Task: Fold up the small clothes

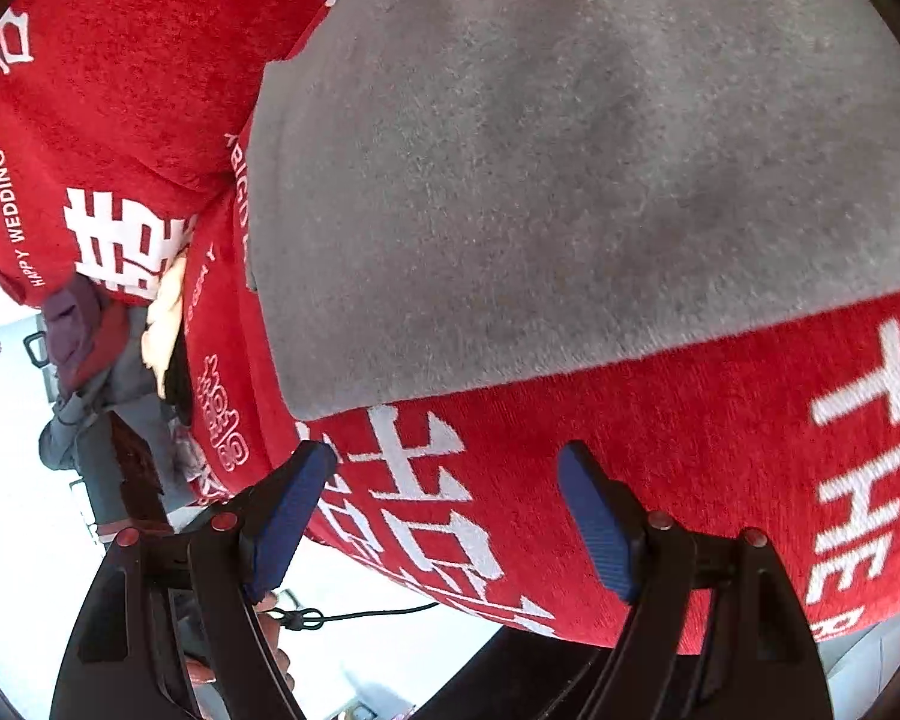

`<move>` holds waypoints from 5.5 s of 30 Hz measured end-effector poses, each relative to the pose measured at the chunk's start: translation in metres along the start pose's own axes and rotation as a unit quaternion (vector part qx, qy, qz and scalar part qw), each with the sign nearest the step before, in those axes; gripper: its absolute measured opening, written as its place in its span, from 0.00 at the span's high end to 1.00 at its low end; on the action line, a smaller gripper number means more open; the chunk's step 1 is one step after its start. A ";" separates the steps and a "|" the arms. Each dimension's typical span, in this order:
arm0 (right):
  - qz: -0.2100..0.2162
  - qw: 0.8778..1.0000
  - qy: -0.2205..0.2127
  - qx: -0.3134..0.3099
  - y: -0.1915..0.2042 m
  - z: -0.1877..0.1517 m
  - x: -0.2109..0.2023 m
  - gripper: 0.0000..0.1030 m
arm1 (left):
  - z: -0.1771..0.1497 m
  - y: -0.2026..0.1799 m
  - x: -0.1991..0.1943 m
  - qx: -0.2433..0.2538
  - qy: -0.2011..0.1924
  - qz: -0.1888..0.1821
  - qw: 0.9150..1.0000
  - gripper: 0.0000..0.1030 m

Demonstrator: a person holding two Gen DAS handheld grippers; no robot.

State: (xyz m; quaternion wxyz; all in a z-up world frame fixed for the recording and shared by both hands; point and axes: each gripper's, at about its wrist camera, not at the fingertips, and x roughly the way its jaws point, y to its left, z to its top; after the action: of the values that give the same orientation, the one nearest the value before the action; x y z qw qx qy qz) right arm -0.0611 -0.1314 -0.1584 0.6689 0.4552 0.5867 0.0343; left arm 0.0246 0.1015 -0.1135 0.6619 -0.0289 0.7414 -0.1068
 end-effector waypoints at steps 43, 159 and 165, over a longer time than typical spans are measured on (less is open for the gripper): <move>0.178 0.983 0.003 0.037 -0.010 0.043 0.002 0.92 | 0.048 -0.034 0.016 -0.144 -0.105 -0.173 0.969 0.58; 0.119 0.964 -0.200 0.131 -0.170 0.039 -0.173 0.71 | 0.021 -0.213 0.030 0.230 0.019 -0.168 0.958 0.62; 0.061 0.975 -0.203 0.059 -0.136 0.029 -0.185 0.89 | 0.019 -0.204 0.018 0.276 -0.007 -0.146 0.950 0.76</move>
State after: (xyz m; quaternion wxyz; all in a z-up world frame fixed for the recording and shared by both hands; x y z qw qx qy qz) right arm -0.1610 -0.3343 -0.1098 0.7424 0.5266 0.4107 -0.0527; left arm 0.0214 -0.1029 -0.0928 0.6264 0.0461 0.6660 -0.4024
